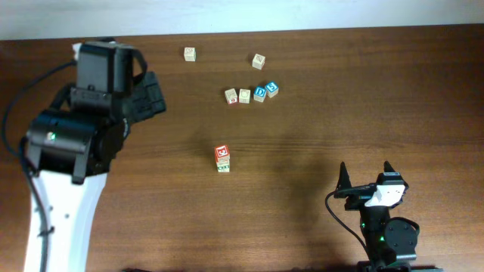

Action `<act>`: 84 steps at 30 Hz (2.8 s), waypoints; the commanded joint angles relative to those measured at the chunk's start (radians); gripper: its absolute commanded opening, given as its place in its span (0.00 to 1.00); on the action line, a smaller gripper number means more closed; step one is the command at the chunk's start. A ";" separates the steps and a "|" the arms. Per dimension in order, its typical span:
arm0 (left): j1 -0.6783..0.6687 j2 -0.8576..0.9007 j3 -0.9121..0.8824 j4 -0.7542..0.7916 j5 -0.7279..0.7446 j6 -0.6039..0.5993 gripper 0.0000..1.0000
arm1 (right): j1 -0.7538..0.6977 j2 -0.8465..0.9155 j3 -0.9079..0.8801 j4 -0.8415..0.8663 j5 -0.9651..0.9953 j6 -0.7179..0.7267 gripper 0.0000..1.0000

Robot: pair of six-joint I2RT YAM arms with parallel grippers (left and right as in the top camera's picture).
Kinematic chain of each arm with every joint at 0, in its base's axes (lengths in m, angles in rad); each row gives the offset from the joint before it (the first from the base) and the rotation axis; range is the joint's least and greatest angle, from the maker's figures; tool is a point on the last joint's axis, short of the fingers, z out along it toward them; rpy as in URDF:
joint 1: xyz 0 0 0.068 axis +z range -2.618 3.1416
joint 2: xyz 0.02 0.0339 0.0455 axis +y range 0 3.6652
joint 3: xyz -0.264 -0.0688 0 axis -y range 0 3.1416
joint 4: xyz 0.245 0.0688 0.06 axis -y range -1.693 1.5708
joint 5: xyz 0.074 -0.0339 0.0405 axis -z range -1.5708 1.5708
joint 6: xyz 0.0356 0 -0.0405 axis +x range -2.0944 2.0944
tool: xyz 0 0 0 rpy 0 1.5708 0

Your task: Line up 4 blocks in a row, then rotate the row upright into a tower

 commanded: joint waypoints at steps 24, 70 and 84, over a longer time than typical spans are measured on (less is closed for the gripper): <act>0.257 -1.245 -1.595 1.170 0.266 0.506 0.99 | -0.006 -0.007 -0.008 -0.004 -0.006 0.001 0.98; 0.255 -1.400 -1.822 1.187 0.382 0.766 0.99 | -0.006 -0.007 -0.008 -0.004 -0.006 0.001 0.98; 0.255 -1.400 -1.822 1.187 0.382 0.766 0.99 | -0.006 -0.007 -0.008 -0.004 -0.006 0.001 0.98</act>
